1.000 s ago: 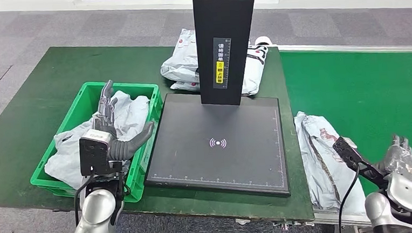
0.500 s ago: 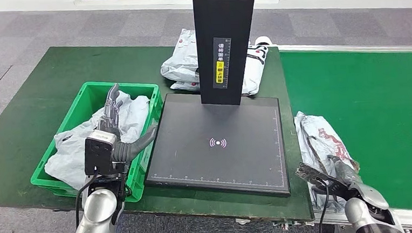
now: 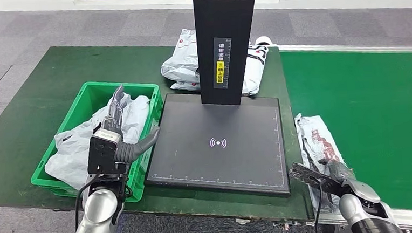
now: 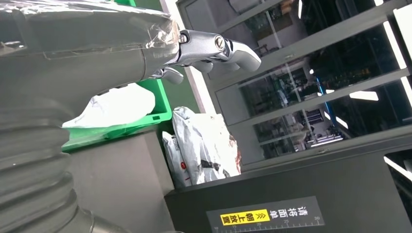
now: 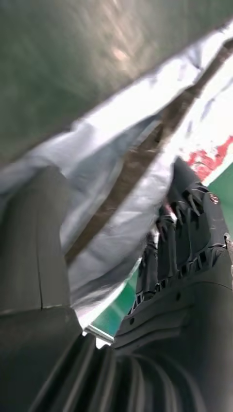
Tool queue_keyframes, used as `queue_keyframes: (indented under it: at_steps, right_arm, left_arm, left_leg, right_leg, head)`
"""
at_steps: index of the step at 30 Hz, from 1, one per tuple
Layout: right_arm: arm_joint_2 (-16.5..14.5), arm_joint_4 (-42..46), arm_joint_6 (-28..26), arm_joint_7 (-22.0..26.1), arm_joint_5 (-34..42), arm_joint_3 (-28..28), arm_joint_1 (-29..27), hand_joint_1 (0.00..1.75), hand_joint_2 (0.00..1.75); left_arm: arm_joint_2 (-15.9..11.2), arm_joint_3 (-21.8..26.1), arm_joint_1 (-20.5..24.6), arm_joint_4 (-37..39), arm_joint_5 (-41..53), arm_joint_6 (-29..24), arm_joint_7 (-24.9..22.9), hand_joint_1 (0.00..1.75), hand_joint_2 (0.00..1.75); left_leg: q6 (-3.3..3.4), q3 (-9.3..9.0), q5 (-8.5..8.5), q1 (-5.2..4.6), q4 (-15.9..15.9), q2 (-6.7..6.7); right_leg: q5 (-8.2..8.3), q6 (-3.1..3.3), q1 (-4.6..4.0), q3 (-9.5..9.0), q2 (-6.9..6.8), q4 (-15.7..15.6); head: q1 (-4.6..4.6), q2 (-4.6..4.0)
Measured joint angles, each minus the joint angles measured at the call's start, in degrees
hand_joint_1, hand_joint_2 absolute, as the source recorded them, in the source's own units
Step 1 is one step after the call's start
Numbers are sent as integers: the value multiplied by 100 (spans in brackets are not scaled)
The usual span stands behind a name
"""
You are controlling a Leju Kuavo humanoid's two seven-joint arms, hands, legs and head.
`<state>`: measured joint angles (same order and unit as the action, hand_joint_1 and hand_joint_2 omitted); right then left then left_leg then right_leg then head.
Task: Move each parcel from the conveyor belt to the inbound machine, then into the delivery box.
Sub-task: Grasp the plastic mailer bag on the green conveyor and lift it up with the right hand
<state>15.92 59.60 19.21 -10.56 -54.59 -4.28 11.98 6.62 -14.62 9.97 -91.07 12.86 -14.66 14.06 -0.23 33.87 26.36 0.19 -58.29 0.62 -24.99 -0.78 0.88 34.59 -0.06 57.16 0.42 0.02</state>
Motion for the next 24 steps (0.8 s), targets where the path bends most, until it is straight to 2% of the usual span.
queue_keyframes:
  at_steps: [16, 19, 22, 24]
  right_arm:
    - [26, 179, -11, -46, 57, 0, -72, 175, 175]
    - [11, 226, -159, 405, 574, 2, -59, 175, 175]
    - [-93, 354, -218, 1177, 1802, 94, 4, 175, 175]
    - [-182, 466, -187, 1400, 2359, 194, 59, 175, 175]
  left_arm:
    - [7, 0, -1, 33, 19, 25, -3, 0, 175]
    - [5, 4, -32, 14, 25, -12, -3, 0, 175]
    - [4, 33, -125, -68, 44, -80, -1, 0, 175]
    - [5, 48, -174, -118, 53, -95, 1, 0, 175]
  left_leg:
    - [0, 1, 0, 0, 0, -1]
    - [0, 3, 0, 0, 1, -2]
    - [-1, 1, 1, 0, 1, -17]
    - [-1, -1, 1, 1, 1, -22]
  right_leg:
    - [0, 0, 0, 0, 1, 0]
    - [1, 0, 0, 0, 2, 2]
    - [1, 1, 0, 5, 15, 3]
    - [1, 1, -1, 7, 20, 3]
  head:
    - [0, -1]
    - [1, 0]
    - [1, -2]
    - [0, -2]
